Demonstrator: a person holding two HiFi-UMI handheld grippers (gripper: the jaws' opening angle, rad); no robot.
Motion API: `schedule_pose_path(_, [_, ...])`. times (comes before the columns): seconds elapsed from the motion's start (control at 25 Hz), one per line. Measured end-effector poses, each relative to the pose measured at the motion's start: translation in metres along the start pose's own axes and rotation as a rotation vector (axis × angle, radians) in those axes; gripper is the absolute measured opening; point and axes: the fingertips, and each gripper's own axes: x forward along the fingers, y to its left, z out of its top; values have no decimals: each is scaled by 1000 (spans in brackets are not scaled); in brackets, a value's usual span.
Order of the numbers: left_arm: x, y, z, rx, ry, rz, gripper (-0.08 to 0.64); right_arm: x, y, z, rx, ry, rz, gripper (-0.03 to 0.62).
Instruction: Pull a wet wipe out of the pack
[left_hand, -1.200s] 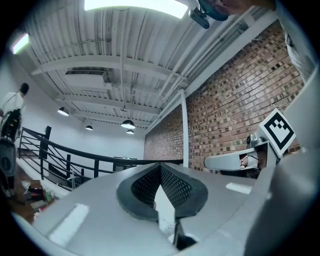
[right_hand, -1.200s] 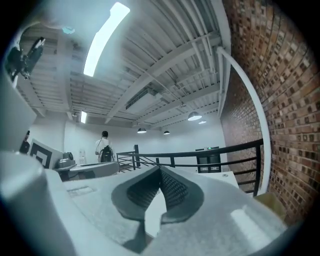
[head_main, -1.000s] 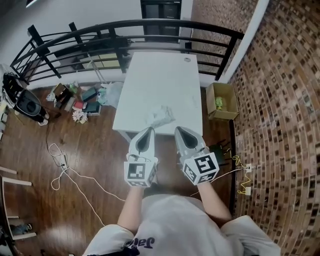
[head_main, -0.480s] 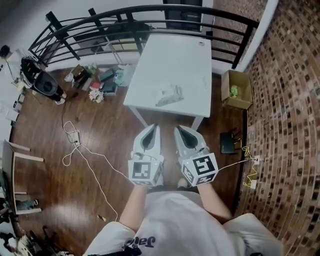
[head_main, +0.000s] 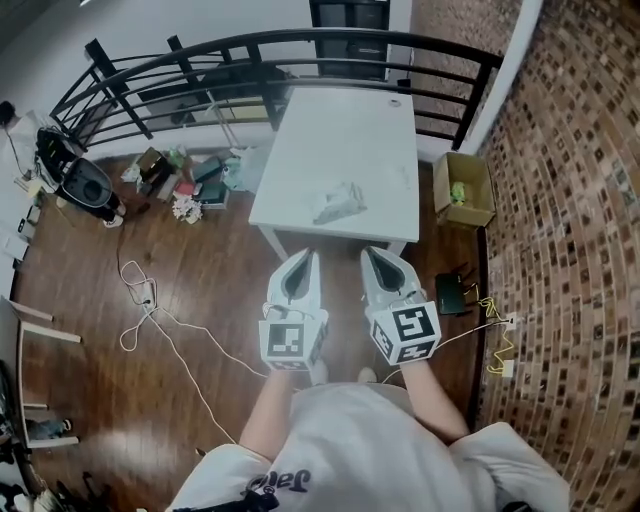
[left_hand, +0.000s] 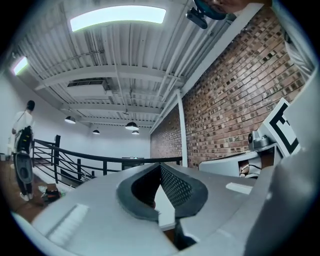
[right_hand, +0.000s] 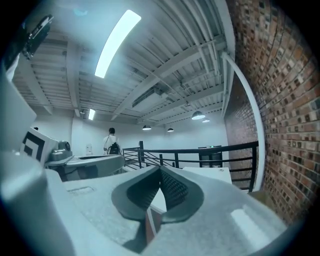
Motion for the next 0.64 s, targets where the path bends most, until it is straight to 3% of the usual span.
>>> schedule_pose_path(0.64, [6, 47, -2, -33, -29, -12, 17, 41, 30, 6, -51, -15, 14, -8])
